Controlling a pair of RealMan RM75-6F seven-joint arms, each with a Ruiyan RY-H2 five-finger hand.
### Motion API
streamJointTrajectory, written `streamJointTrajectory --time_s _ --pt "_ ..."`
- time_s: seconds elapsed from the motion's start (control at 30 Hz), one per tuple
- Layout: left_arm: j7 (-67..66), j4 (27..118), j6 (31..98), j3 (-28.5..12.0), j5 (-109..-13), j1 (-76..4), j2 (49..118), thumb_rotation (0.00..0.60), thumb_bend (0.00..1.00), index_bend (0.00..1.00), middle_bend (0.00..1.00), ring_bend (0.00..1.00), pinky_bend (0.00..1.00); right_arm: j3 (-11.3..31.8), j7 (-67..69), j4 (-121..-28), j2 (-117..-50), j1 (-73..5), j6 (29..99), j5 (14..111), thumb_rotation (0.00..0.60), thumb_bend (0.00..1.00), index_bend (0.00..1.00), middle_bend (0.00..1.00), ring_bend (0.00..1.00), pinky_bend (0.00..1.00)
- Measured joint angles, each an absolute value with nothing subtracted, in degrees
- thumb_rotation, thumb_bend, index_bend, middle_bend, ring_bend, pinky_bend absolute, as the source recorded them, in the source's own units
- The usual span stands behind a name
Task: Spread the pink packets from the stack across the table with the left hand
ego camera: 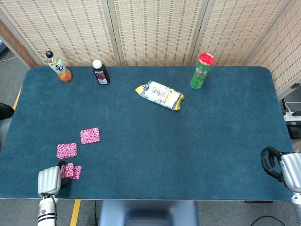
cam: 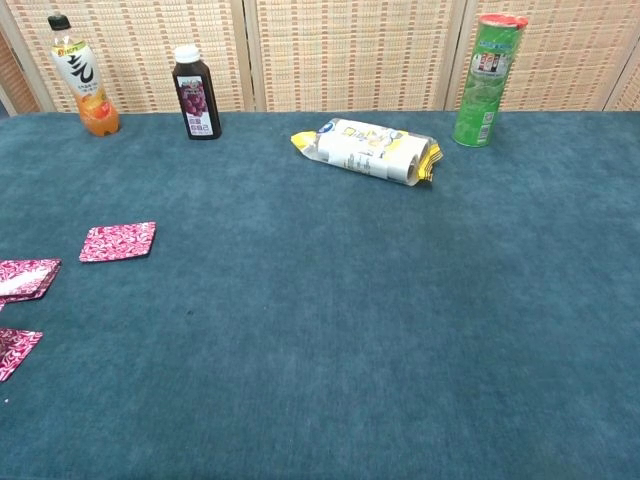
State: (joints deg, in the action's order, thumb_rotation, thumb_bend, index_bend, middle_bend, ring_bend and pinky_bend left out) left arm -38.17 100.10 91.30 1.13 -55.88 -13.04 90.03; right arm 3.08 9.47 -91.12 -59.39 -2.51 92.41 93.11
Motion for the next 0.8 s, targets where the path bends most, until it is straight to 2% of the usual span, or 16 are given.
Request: streamJointTrajectory --time_s 0.23,0.8 --pt "-37.62 97.99 89.21 0.5 -56.41 -12.33 91.07 0.6 0.34 0.34 1.0 1.0 1.0 3.14 9.52 -91.12 -59.36 -2.52 92.38 93.0 0.6 0.43 0.95 0.78 0.88 1.0" --pt "-37.6 98.4 86.56 -0.45 -57.1 -10.93 91.04 0.6 0.28 0.29 1.0 1.0 1.0 3.16 9.62 -91.06 -59.37 -2.44 92.6 93.1 0.6 0.43 0.95 0.78 0.88 1.0"
